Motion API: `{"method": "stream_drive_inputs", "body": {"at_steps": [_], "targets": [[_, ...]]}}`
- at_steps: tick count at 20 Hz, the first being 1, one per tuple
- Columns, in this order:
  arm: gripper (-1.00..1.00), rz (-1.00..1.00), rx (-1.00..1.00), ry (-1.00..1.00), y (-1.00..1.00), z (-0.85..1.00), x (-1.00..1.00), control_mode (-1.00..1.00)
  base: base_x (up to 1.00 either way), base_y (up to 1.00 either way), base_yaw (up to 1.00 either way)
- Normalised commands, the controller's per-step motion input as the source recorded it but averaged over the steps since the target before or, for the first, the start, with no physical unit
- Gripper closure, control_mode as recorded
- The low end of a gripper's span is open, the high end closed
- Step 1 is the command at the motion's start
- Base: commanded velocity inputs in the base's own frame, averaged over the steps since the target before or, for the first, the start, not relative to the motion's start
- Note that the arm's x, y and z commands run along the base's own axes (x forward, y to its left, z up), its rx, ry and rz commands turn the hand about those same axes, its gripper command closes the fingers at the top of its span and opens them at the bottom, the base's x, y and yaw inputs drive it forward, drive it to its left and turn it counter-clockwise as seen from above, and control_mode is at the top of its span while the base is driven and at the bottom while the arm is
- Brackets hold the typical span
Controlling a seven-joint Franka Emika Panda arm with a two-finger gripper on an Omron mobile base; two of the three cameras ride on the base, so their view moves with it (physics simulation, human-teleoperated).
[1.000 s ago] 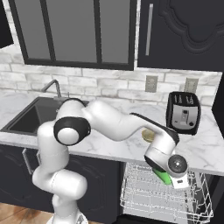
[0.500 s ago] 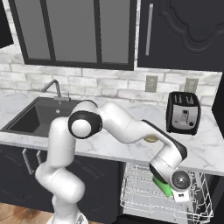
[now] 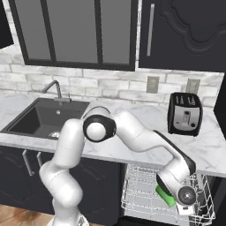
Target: Pick up the cup and bowl from the counter, place them in the dishwasher, and close the dishwasher door.
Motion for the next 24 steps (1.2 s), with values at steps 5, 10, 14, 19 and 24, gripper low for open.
{"method": "stream_drive_inputs", "body": {"at_steps": [5,10,14,19,24], "targets": [[1.0,0.0,0.0,0.0,-0.08,-0.41,0.0,-1.0,0.0,0.0,0.0],[1.0,0.0,0.0,0.0,-0.09,-0.3,0.0,-1.0,0.0,0.0,0.0],[1.0,0.0,0.0,0.0,-0.15,-0.19,0.07,-1.0,0.0,0.0,0.0],[1.0,0.0,0.0,0.0,-0.22,-0.04,0.26,-1.0,0.0,0.0,0.0],[1.0,0.0,0.04,0.0,-0.25,-0.01,0.34,-1.0,0.0,0.0,0.0]]}}
